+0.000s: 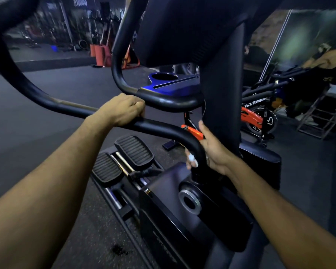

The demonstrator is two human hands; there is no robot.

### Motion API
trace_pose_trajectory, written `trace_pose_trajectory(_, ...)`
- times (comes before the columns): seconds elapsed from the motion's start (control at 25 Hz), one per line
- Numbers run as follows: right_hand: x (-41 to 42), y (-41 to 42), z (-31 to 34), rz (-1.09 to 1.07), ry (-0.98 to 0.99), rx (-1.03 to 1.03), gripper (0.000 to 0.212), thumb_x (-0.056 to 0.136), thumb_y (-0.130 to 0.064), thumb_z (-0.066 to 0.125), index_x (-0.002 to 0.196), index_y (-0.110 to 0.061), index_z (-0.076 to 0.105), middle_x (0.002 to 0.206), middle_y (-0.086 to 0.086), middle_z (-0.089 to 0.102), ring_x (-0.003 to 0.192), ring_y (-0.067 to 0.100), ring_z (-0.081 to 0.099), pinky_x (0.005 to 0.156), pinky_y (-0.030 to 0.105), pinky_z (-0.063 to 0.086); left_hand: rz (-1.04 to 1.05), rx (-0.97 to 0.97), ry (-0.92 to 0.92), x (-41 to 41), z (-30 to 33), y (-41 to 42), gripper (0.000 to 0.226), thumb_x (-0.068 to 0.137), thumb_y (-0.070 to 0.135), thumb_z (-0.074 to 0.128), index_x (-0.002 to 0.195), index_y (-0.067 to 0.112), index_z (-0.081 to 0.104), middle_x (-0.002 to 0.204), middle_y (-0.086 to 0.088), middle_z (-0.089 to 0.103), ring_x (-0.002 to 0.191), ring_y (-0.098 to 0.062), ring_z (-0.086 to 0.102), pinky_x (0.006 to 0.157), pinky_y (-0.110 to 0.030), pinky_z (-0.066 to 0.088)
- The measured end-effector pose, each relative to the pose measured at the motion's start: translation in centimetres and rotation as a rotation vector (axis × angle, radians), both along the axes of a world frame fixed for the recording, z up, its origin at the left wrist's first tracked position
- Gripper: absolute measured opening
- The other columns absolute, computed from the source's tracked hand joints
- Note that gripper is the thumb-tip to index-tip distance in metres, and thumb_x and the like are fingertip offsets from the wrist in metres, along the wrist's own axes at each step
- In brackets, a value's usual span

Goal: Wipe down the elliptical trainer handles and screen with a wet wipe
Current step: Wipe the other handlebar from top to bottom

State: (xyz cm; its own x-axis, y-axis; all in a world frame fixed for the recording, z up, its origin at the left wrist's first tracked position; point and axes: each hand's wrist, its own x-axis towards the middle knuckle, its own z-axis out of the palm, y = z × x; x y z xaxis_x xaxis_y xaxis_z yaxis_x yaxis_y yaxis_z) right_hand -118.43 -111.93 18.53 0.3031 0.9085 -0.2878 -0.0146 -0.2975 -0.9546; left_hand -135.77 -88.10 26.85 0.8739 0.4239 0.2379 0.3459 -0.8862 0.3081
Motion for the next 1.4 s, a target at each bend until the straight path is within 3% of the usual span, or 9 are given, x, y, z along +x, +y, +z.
trace_pose_trajectory(0.32,-3.3,4.9,6.6,0.037,-0.386,-0.078,0.076,0.097,-0.076,0.031,0.074,-0.010,0.060,0.046,0.004,0.055,0.037,0.017,0.046,0.048,0.027,0.040,-0.072,-0.095,-0.011,-0.1,0.0,0.8,0.047,0.086,0.045,0.028,0.095,0.027,0.070,0.095,0.002,0.075,0.092,-0.021,0.065,0.092,-0.042,0.050)
trace_pose_trajectory(0.44,-2.0,3.3,4.1,0.006,-0.265,-0.026,0.081,0.095,-0.078,0.033,0.066,-0.008,0.062,0.048,0.008,0.053,0.041,0.022,0.044,0.053,0.032,0.042,0.006,0.239,0.315,-2.0,0.1,2.9,0.035,0.093,0.049,0.038,0.105,0.027,0.063,0.116,-0.004,0.069,0.098,-0.029,0.060,0.081,-0.040,0.044)
trace_pose_trajectory(0.56,-0.3,1.3,1.5,0.046,-0.010,-0.011,0.086,0.094,-0.079,0.030,0.057,-0.007,0.060,0.047,0.013,0.046,0.043,0.026,0.044,0.059,0.038,0.046,0.139,0.488,0.527,-4.3,-0.2,4.9,0.028,0.094,0.027,0.063,0.121,0.029,0.055,0.121,-0.003,0.067,0.107,-0.033,0.063,0.078,-0.042,0.048)
trace_pose_trajectory(0.68,-0.4,2.5,3.6,0.172,-0.036,-0.110,0.088,0.093,-0.081,0.027,0.060,-0.006,0.058,0.048,0.013,0.049,0.044,0.025,0.046,0.055,0.035,0.044,0.142,0.473,0.298,-4.2,-1.0,4.7,0.022,0.096,0.035,0.046,0.114,0.032,0.060,0.112,-0.003,0.071,0.100,-0.034,0.064,0.076,-0.042,0.047)
trace_pose_trajectory(0.76,-1.4,4.8,6.2,0.182,-0.193,-0.178,0.085,0.093,-0.080,0.029,0.074,-0.004,0.061,0.050,0.010,0.054,0.040,0.021,0.048,0.046,0.027,0.044,0.167,0.423,0.140,-4.1,-1.5,4.5,0.042,0.092,0.044,0.024,0.103,0.031,0.062,0.100,-0.003,0.072,0.095,-0.036,0.064,0.075,-0.043,0.047)
trace_pose_trajectory(0.96,-6.3,11.5,8.9,0.235,-0.589,-0.192,0.060,0.101,-0.070,0.030,0.089,-0.019,0.061,0.064,0.006,0.067,0.043,0.017,0.057,0.047,0.024,0.048,0.188,0.420,0.074,-4.3,-1.9,4.6,0.058,0.086,0.049,0.014,0.102,0.032,0.066,0.097,-0.002,0.073,0.095,-0.036,0.065,0.075,-0.044,0.047)
trace_pose_trajectory(1.2,-5.1,8.5,7.8,0.190,-0.964,-0.093,0.082,0.101,-0.071,0.021,0.064,-0.012,0.064,0.050,0.004,0.062,0.047,0.021,0.058,0.061,0.030,0.045,0.233,0.412,0.068,-4.1,-2.1,4.7,0.054,0.089,0.047,0.017,0.102,0.032,0.068,0.103,-0.002,0.074,0.095,-0.035,0.065,0.077,-0.044,0.050)
trace_pose_trajectory(1.28,-3.2,5.2,5.5,0.078,-0.773,-0.067,0.087,0.094,-0.080,0.027,0.051,-0.011,0.060,0.045,0.008,0.057,0.046,0.025,0.057,0.060,0.033,0.047,0.236,0.405,0.064,-4.1,-2.2,4.6,0.056,0.088,0.049,0.015,0.099,0.031,0.067,0.099,-0.002,0.073,0.092,-0.034,0.065,0.078,-0.045,0.051)
trace_pose_trajectory(1.4,-1.9,2.2,3.0,-0.072,-0.272,0.004,0.079,0.089,-0.079,0.045,0.060,-0.008,0.063,0.056,0.019,0.049,0.042,0.024,0.045,0.048,0.029,0.040,0.251,0.392,0.058,-4.0,-2.2,4.4,0.063,0.084,0.053,0.011,0.096,0.028,0.067,0.090,-0.002,0.071,0.088,-0.034,0.064,0.077,-0.046,0.052)
